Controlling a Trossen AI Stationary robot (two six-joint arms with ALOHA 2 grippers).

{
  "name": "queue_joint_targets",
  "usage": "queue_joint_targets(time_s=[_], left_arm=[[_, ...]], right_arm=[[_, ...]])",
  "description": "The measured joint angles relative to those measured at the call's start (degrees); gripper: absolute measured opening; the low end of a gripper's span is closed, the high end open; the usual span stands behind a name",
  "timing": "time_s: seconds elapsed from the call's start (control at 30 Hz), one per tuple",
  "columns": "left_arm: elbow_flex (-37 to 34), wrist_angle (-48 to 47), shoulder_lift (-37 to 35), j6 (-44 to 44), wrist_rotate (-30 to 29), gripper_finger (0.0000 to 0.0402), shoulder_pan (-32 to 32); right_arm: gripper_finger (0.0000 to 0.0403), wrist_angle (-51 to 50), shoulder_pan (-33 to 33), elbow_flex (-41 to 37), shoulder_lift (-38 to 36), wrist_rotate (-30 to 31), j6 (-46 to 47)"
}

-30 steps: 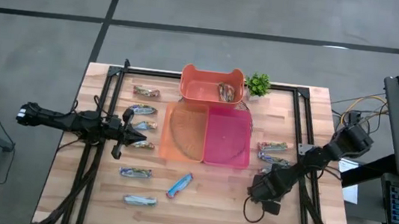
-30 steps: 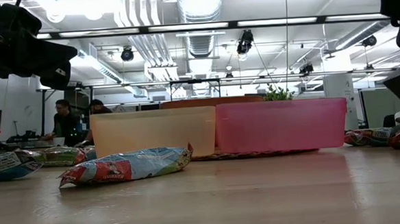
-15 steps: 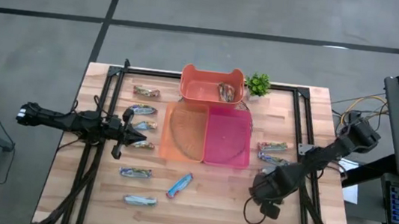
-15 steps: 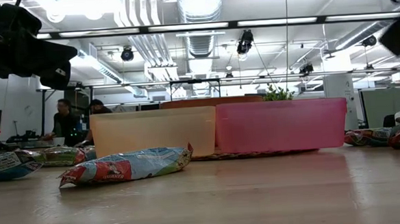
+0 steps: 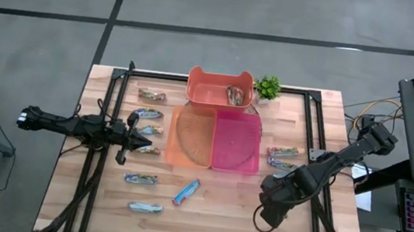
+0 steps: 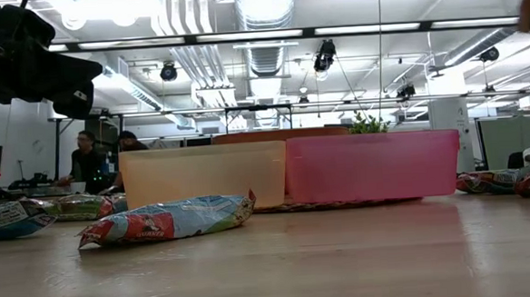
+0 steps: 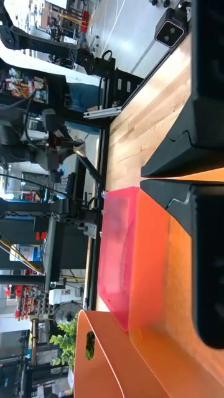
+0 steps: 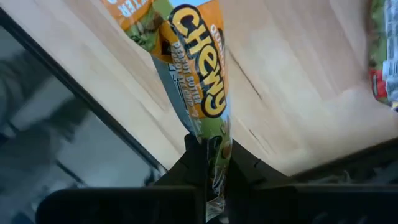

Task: Pick and place Granola Bars by type
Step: Put the yellow granola bar into the orange bin

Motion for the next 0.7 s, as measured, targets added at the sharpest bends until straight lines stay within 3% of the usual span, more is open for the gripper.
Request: queue_joint_targets(time_s=[0.2,0.7], left_arm=[[-0.01,0.00,0.02,0.00,-0.01,0.0000,-0.01],[0.00,0.00,0.01,0.00,0.01,0.0000,0.02]], right_arm=[[0.0012,0.69,-1.97,0.92,-0.02,6.62,5.33],[0.0012,9.30,-16.15,-0.13,0.86,10.73,9.21]])
